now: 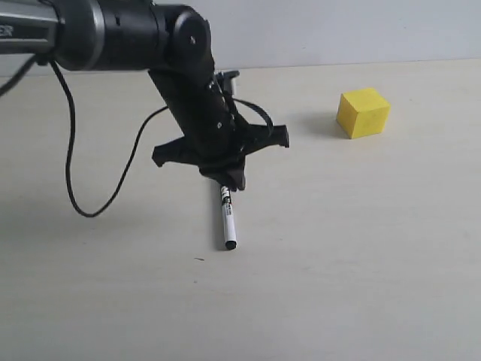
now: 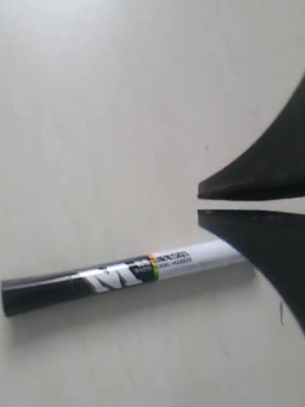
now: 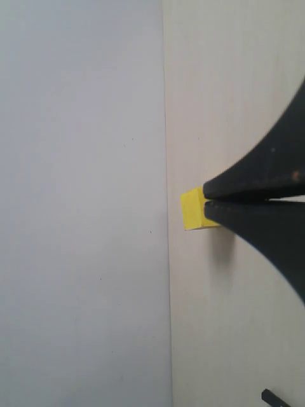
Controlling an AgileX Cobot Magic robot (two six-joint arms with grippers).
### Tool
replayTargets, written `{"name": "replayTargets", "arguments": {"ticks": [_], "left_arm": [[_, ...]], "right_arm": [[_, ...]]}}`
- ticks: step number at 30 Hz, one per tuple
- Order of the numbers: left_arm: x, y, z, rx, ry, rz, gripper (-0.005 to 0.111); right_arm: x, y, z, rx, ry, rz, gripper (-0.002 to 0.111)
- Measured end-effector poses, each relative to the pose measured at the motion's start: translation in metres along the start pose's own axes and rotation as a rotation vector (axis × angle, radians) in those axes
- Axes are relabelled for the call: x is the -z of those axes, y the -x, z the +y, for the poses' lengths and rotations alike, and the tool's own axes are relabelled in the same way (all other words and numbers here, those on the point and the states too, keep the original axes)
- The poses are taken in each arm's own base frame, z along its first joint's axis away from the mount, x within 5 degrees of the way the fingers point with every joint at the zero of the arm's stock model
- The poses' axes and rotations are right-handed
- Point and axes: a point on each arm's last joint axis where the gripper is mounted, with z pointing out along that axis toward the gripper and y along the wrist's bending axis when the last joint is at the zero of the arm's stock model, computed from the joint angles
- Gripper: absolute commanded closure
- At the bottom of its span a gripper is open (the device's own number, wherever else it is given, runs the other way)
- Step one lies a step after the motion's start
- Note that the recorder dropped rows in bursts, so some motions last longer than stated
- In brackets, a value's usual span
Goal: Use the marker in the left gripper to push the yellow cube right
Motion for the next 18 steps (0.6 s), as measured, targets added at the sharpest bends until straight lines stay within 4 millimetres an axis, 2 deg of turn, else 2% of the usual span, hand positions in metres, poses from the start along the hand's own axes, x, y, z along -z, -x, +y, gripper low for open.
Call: {"name": "replayTargets", "arguments": {"ticks": [3,5,12,15,18], "left_arm": [[0.029,-0.004,-0.01,-0.107,-0.041,-0.067,0.107],[0.048,-0.013,-0.018,-0.187,-0.072,-0.141,0.107],[0.099,-0.072,-0.032,-0.41,-0.191,-0.379,0.107],[0.115,-0.099,-0.03,-0.462,-0.222,-0.395,0.107],[0.13,-0.117,-0.029,-0.495,-0.242,-0.396,0.107]], "right_arm": [[0.0,0.0,0.0,0.0,0.0,0.0,0.108],[0.0,0.0,0.0,0.0,0.0,0.0,0.108],[0.0,0.0,0.0,0.0,0.0,0.0,0.108],[0.0,0.0,0.0,0.0,0.0,0.0,0.108],[0.0,0.0,0.0,0.0,0.0,0.0,0.108]]}}
